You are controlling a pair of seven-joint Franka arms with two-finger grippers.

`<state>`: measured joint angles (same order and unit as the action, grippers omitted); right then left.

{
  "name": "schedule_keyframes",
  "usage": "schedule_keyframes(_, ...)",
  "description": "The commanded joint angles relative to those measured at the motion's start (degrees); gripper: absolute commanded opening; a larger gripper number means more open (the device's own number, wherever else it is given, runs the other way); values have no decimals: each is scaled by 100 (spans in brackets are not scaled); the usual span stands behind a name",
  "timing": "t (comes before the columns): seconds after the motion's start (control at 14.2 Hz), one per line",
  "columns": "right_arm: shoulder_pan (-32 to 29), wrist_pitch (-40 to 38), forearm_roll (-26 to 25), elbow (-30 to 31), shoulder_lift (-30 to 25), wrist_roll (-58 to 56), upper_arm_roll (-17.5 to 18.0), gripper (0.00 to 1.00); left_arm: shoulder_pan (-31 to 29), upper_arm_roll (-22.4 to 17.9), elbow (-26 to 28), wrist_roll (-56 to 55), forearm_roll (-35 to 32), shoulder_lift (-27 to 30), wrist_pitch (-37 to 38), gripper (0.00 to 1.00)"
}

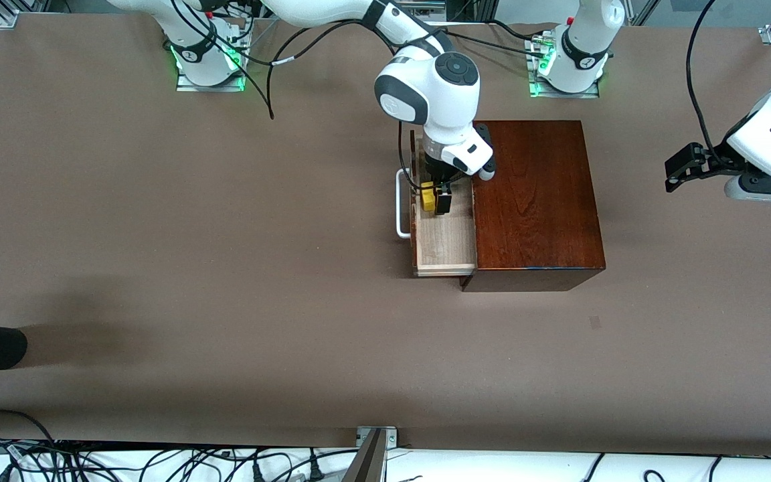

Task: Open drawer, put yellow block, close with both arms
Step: 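Lower the yellow cube into the drawer and open the right gripper, then withdraw the right gripper while the left gripper moves to the drawer front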

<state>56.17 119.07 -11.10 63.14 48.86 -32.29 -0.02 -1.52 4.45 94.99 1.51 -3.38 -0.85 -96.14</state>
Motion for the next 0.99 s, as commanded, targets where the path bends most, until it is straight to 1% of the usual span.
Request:
schedule_keyframes(0.0,-62,-112,142,-135,-157,-49,46,100,-41,-5,-165,139,206,-65,87,100)
schedule_keyframes(0.07,-166,-173,405,-135,-271,-41,11,100,-41,-5,-165,139,215,-65,87,100)
schedule_keyframes(0.14,-254,-278,529,-135,-420,-41,2,100,-41,-5,-165,130,206,-65,96,100)
schedule_keyframes(0.28,-544,-559,504,-135,-745,-93,28,100,-24,3,-156,139,206,-74,130,100)
schedule_keyframes(0.49,-887,-570,495,-126,-1220,-120,11,100,38,47,-156,139,232,-74,341,100)
schedule_keyframes(0.63,-1229,-561,539,-135,-1449,-102,-33,100,47,301,-156,147,434,-117,385,100)
schedule_keyframes(0.77,-1441,-648,565,-74,-1773,-58,-129,100,108,783,-156,156,618,-458,534,100)
schedule_keyframes(0.92,-1652,-1086,635,-38,-2037,134,-393,100,362,1284,-208,165,777,-942,492,100)
